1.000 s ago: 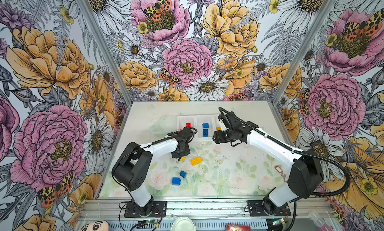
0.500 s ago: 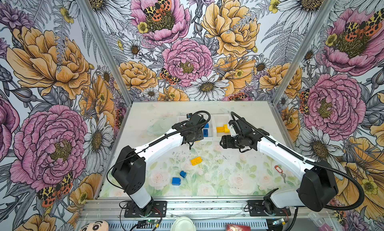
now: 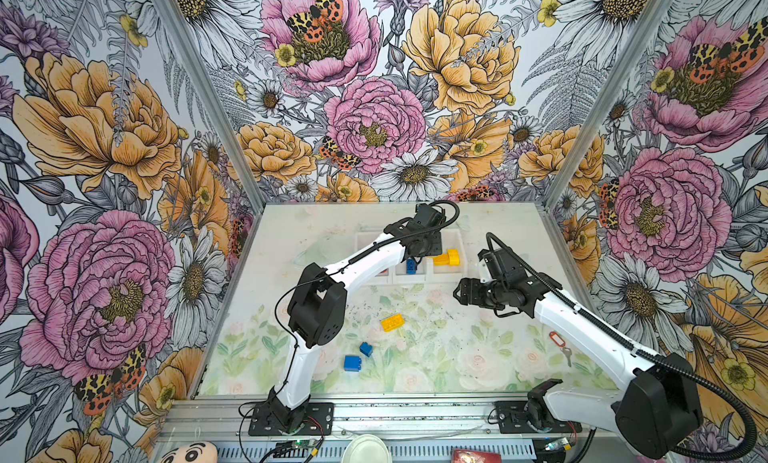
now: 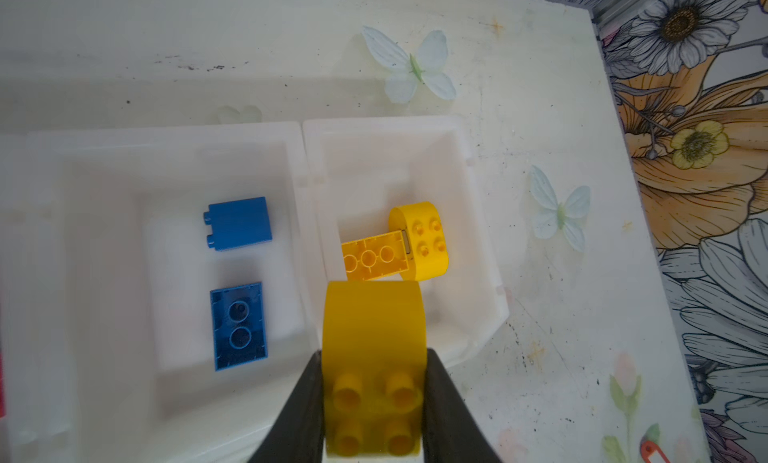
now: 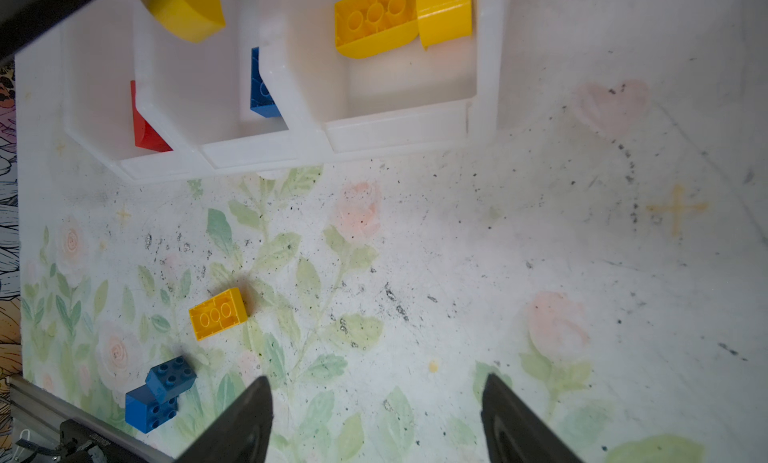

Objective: Sort the legos into containers by color
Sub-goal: 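Carry the yellow rounded brick with the left gripper into the yellow compartment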

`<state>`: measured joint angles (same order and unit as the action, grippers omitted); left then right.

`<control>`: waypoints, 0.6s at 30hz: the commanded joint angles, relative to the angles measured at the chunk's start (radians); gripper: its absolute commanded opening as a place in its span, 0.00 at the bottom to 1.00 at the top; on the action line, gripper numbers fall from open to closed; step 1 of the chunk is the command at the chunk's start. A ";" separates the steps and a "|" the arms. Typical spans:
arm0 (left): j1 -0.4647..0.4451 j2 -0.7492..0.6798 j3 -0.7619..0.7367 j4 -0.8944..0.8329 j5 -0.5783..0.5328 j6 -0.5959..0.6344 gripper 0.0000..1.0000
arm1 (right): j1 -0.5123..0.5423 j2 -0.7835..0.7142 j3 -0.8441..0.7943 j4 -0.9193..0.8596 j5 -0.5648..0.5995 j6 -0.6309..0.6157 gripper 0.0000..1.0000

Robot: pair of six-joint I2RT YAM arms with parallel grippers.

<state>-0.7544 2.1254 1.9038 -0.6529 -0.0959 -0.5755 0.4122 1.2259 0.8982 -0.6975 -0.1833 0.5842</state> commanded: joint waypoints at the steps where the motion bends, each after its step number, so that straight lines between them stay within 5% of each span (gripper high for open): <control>1: -0.006 0.052 0.085 0.010 0.056 0.031 0.26 | -0.009 -0.036 -0.010 0.019 -0.013 0.016 0.80; 12: 0.001 0.203 0.232 0.007 0.087 0.039 0.27 | -0.016 -0.054 -0.012 0.018 -0.021 0.027 0.80; 18: 0.006 0.233 0.253 0.009 0.088 0.043 0.43 | -0.016 -0.054 -0.011 0.018 -0.024 0.031 0.80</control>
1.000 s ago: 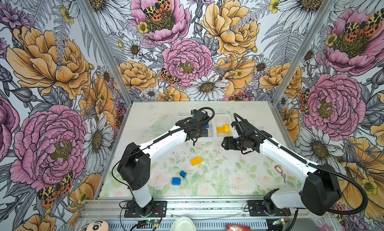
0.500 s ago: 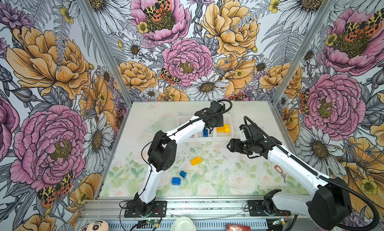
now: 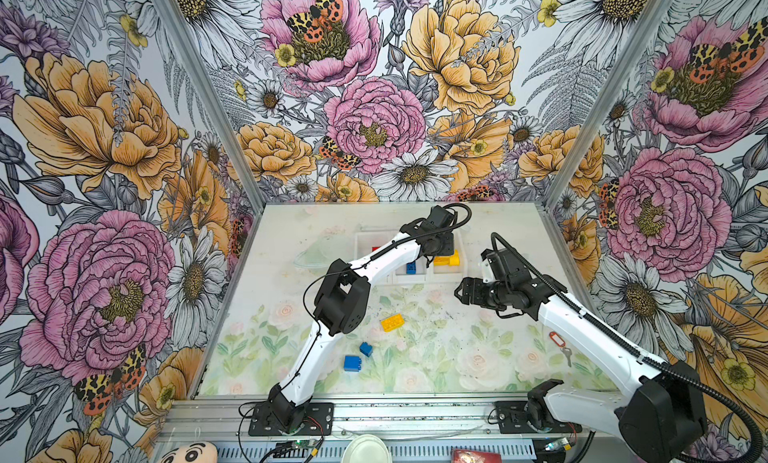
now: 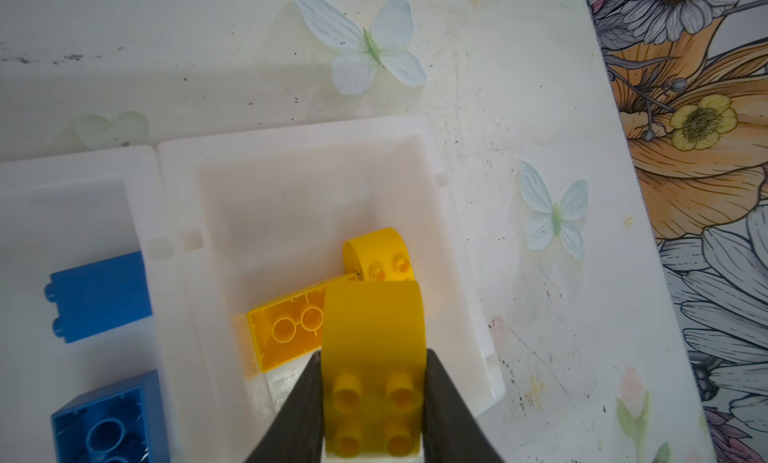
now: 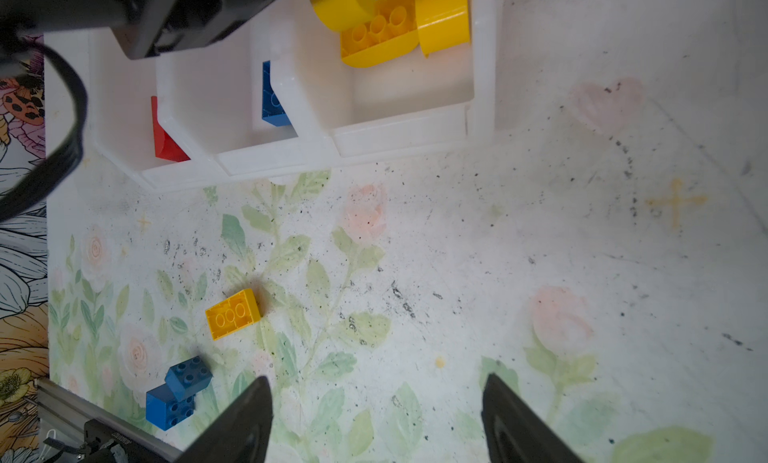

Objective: Sort the legos into containers by color
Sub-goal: 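Carry the yellow rounded brick with the left gripper into the yellow compartment, then release yellow brick and withdraw left gripper while right gripper moves over yellow 2x4 brick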

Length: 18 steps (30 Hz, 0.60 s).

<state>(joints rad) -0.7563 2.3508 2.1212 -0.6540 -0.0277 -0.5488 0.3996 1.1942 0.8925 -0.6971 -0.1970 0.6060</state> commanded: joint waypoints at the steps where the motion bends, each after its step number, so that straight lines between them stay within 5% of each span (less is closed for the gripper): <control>1: 0.010 0.007 0.034 0.010 0.019 0.016 0.46 | -0.004 -0.021 -0.005 0.017 -0.010 0.009 0.80; 6: 0.009 -0.010 0.013 0.011 0.013 0.016 0.55 | -0.004 -0.013 -0.004 0.019 -0.012 0.009 0.80; 18: 0.003 -0.161 -0.171 0.085 -0.003 0.012 0.60 | -0.004 -0.008 0.002 0.019 -0.016 0.001 0.80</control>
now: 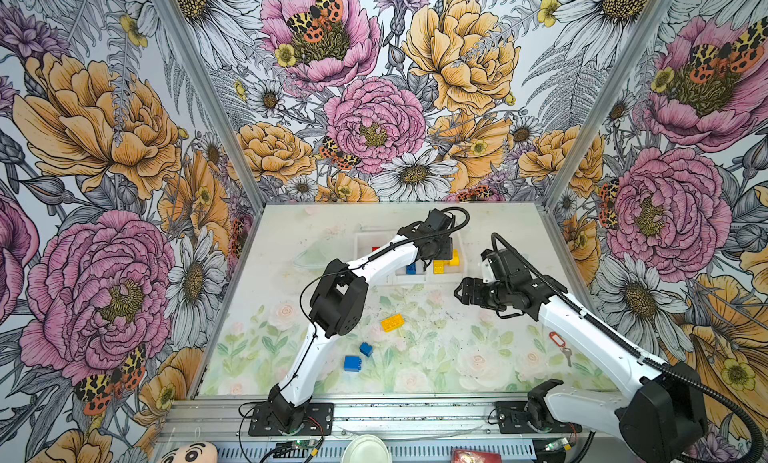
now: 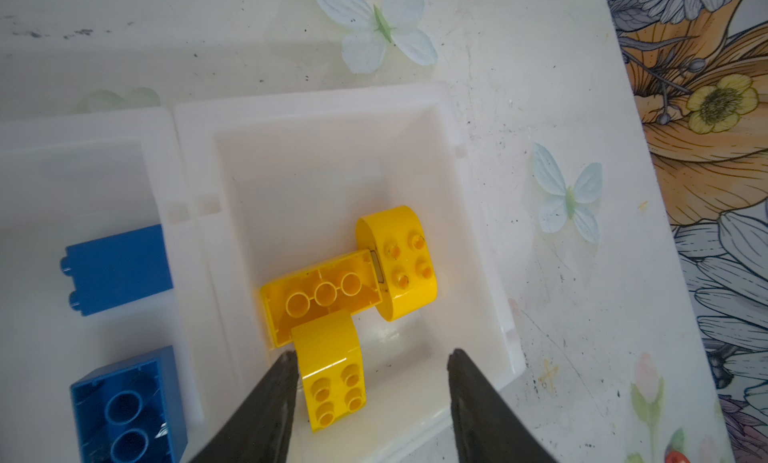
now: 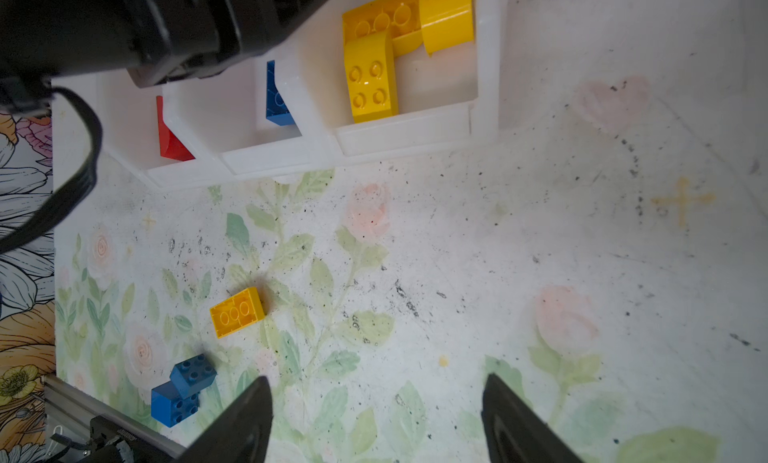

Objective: Sort the legos into containers by color
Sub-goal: 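Release yellow brick and withdraw left gripper while right gripper moves over yellow 2x4 brick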

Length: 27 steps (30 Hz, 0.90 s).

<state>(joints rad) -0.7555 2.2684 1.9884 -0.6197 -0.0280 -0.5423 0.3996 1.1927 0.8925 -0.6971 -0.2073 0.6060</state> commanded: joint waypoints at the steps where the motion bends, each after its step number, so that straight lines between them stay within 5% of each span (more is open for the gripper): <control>1: 0.001 -0.093 -0.059 0.059 -0.003 0.005 0.61 | -0.004 -0.004 0.002 0.018 -0.007 0.000 0.80; 13: 0.013 -0.342 -0.372 0.163 -0.021 -0.032 0.64 | 0.029 0.032 0.036 0.017 -0.011 -0.053 0.80; 27: 0.088 -0.693 -0.793 0.230 -0.055 -0.116 0.70 | 0.253 0.216 0.179 0.016 0.022 -0.351 0.79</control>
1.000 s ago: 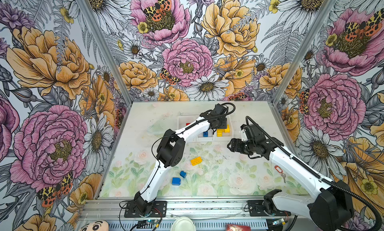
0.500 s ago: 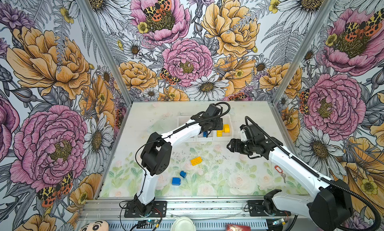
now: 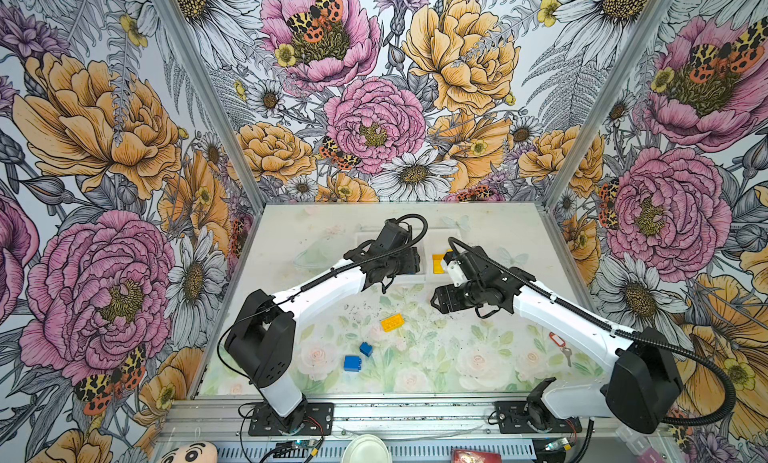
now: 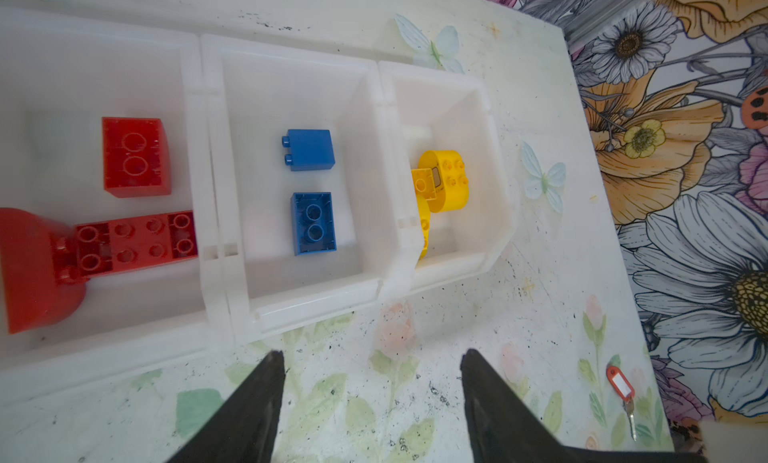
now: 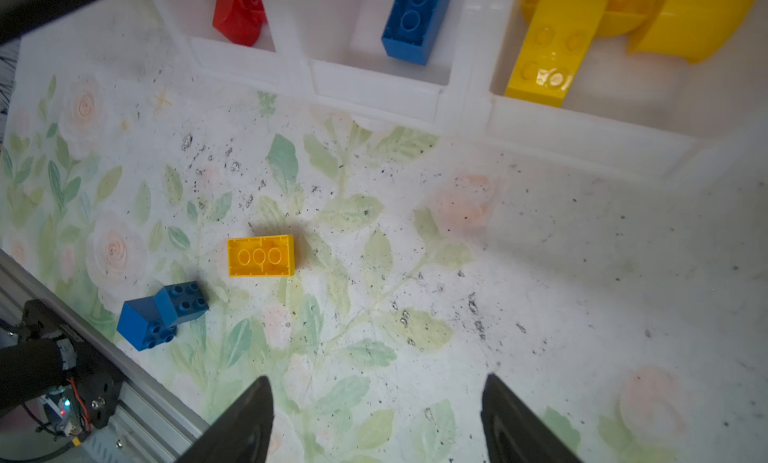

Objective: Sort the legos into containers by color
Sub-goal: 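Release yellow brick and withdraw left gripper while right gripper moves over yellow 2x4 brick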

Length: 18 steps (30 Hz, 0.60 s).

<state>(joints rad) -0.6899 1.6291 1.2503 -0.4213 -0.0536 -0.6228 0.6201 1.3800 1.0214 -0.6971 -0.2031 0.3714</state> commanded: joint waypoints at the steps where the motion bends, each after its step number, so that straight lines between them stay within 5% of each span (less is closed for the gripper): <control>1: 0.031 -0.074 -0.082 0.035 -0.028 -0.040 0.70 | 0.046 0.039 0.059 0.015 0.017 -0.144 0.79; 18: 0.235 -0.398 -0.425 0.033 0.005 -0.095 0.79 | 0.205 0.274 0.235 0.017 0.003 -0.575 0.79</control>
<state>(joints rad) -0.4812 1.2686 0.8532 -0.3992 -0.0586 -0.7082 0.8162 1.6245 1.2106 -0.6949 -0.1959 -0.0891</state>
